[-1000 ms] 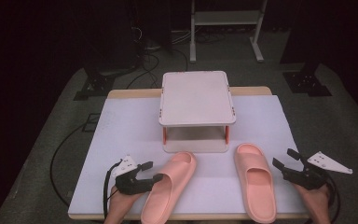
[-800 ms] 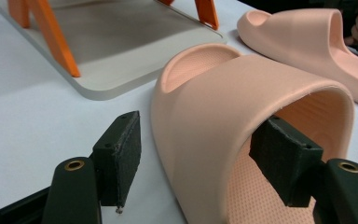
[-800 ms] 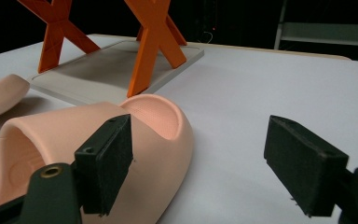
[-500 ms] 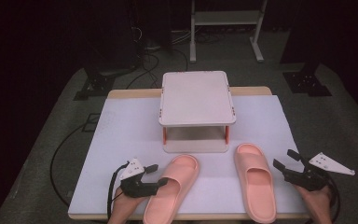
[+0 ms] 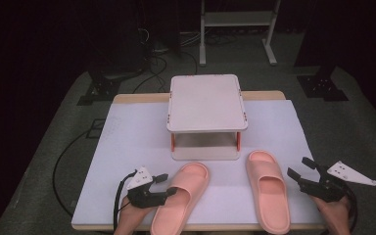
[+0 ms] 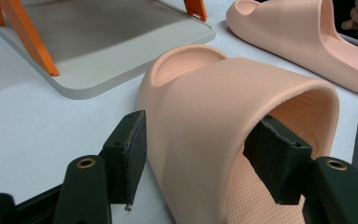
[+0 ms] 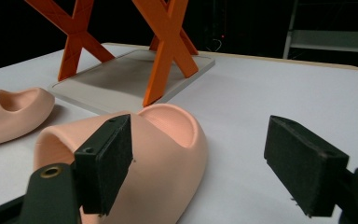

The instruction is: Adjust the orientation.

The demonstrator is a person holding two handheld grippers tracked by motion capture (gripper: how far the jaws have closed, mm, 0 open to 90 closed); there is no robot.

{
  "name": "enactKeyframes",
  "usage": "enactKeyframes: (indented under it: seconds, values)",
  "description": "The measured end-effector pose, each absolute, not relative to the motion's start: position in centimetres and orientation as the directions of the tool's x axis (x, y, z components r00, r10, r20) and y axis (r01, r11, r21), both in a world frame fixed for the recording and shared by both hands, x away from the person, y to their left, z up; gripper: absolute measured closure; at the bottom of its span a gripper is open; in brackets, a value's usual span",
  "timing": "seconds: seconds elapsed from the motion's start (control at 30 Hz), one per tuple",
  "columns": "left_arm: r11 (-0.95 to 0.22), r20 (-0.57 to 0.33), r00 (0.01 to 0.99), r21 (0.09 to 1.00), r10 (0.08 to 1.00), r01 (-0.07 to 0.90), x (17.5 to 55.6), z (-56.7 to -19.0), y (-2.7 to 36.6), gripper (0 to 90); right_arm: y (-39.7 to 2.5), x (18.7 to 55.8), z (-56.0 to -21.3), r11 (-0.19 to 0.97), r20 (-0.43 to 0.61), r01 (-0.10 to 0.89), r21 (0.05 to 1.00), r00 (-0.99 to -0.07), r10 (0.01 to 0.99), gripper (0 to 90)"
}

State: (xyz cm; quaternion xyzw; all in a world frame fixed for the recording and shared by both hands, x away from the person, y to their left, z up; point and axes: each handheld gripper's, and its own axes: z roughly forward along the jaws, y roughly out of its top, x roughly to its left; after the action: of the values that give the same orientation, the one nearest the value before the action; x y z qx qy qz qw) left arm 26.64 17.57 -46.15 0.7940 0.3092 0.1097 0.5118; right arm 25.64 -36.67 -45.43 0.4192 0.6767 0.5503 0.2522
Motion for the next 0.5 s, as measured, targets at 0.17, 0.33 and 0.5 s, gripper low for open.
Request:
enactKeyframes:
  seconds: [0.17, 0.33, 0.5]
  values:
    - [-0.288, -0.142, 0.786, 0.879, 0.602, 0.380, 26.6, -46.2, 17.5, 43.5, -36.4, 25.0, -45.3, 0.055, 0.111, 0.285, 0.957, -0.536, 0.837, 23.0]
    - [-0.289, -0.138, 0.785, 0.880, 0.604, 0.378, 26.6, -46.2, 17.5, 44.3, -35.9, 24.3, -45.3, 0.064, 0.111, 0.283, 0.957, -0.560, 0.821, 23.0]
    - [-0.290, -0.136, 0.784, 0.880, 0.606, 0.377, 26.6, -46.2, 17.4, 44.3, -35.2, 23.7, -45.4, 0.078, 0.106, 0.280, 0.957, -0.585, 0.804, 22.9]
